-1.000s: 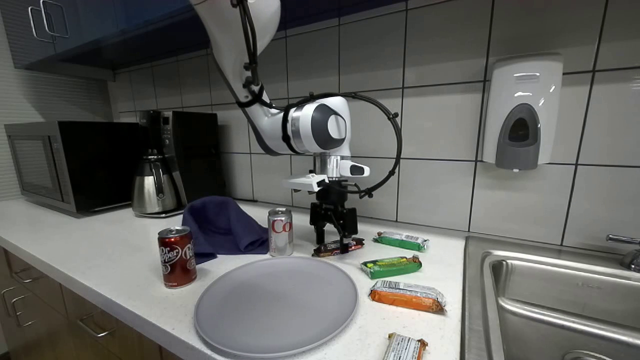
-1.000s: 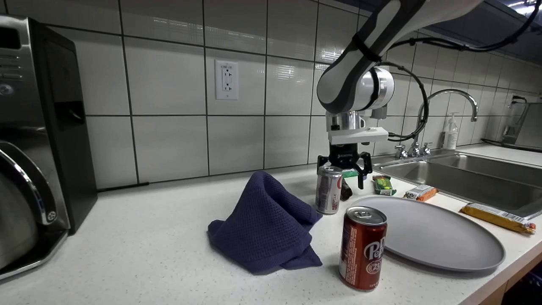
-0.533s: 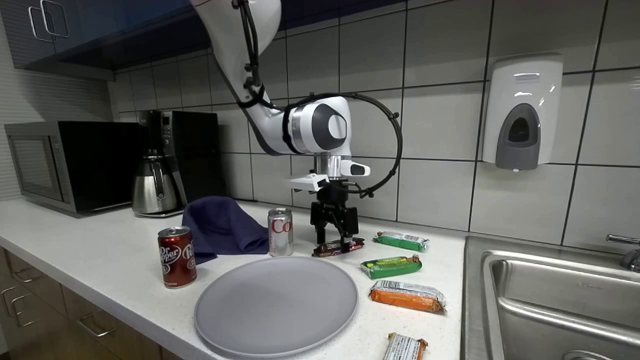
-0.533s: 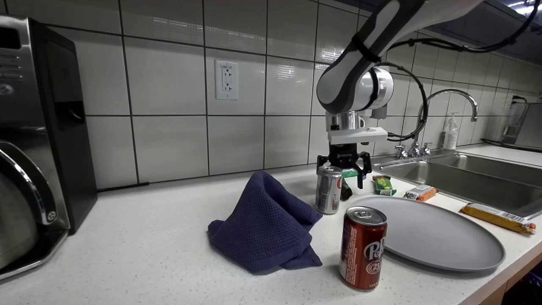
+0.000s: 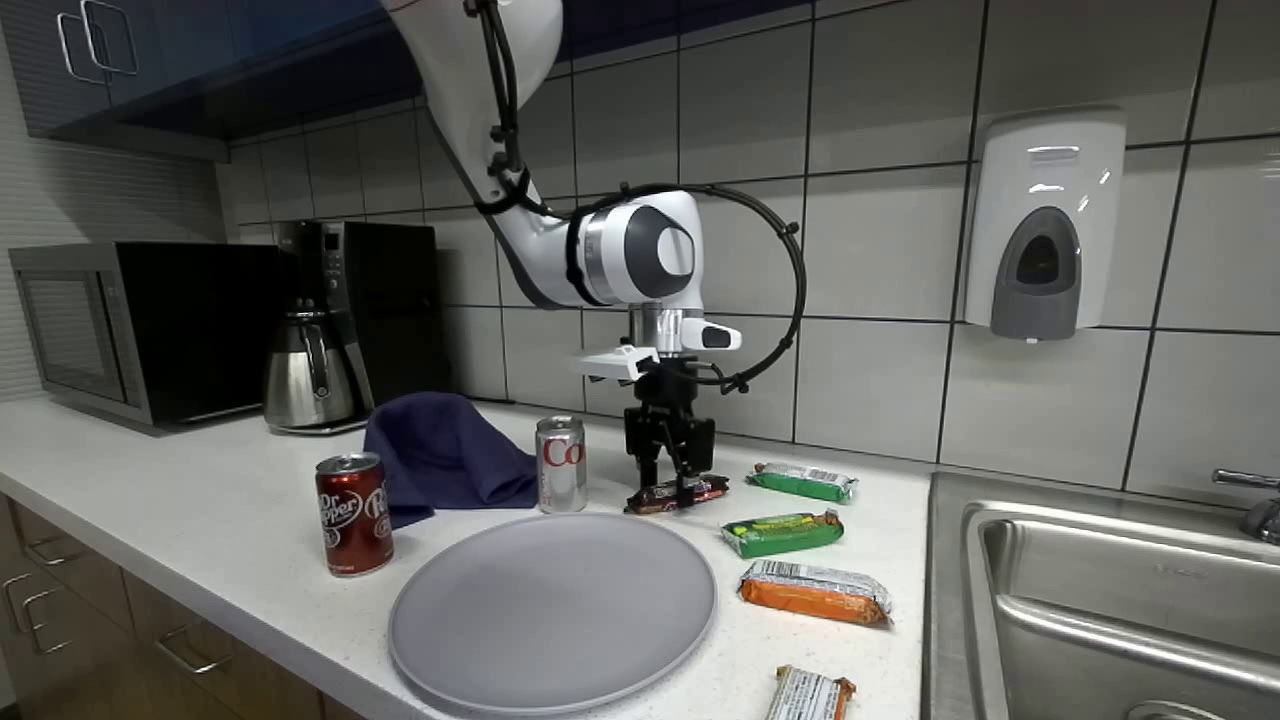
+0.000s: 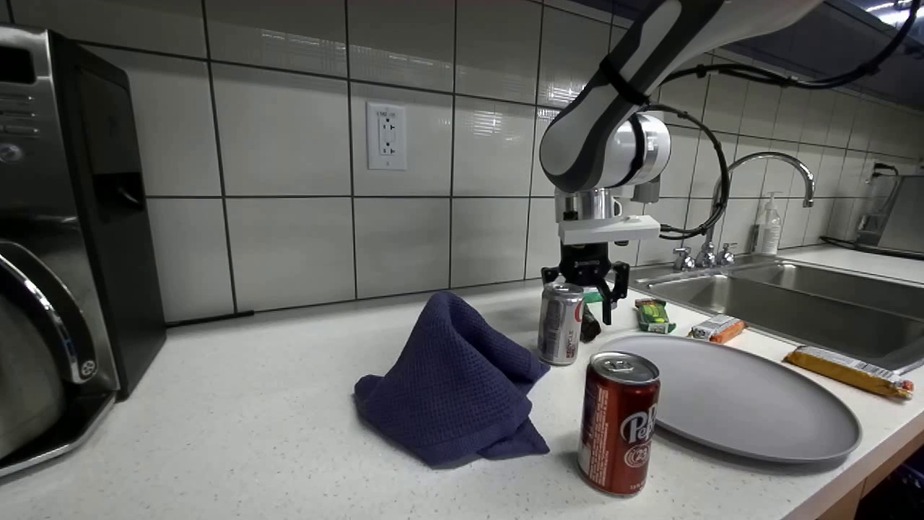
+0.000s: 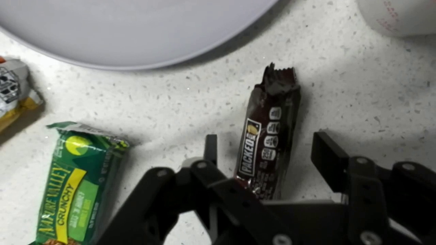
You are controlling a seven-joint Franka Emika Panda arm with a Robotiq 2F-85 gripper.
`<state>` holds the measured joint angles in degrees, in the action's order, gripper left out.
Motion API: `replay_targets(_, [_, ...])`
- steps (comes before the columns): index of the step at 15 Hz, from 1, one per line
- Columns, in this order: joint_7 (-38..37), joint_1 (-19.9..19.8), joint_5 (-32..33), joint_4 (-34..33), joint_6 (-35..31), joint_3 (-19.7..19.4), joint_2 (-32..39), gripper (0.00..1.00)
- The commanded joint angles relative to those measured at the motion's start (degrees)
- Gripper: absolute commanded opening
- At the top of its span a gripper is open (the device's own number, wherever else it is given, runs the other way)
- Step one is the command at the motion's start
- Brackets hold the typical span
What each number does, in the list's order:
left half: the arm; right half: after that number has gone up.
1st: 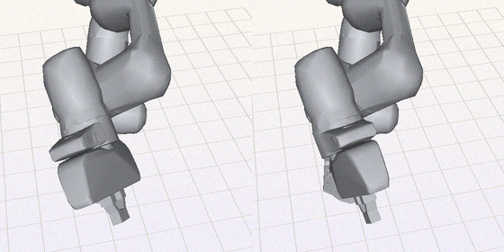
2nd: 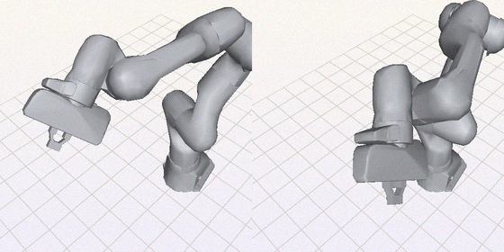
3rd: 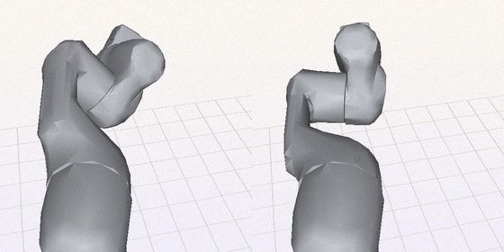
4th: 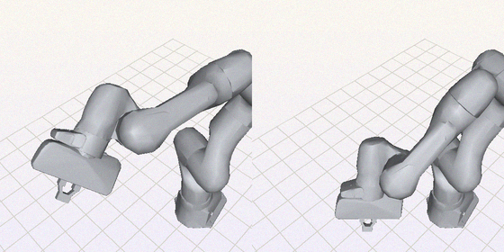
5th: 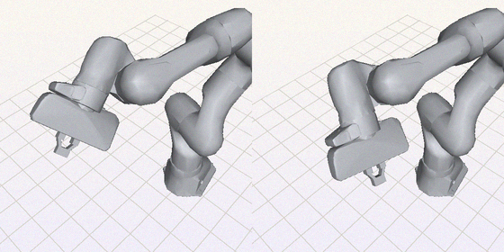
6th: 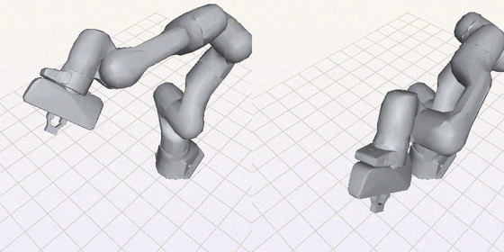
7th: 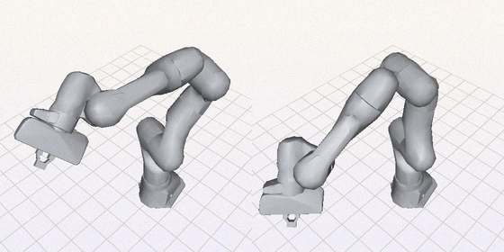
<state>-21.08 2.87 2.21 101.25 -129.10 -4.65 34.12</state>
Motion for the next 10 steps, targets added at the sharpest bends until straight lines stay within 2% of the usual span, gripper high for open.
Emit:
replay_targets(1, [1.24,-0.28,-0.46,-0.3,0.08,-0.14,-0.42,0.42])
replay_targets(6, [2.67,-0.88,-0.85,0.62,0.05,0.19,-1.82,0.05])
replay_targets(10, [5.78,-1.75,-0.64,2.57,-1.25,0.28,-5.08,0.05])
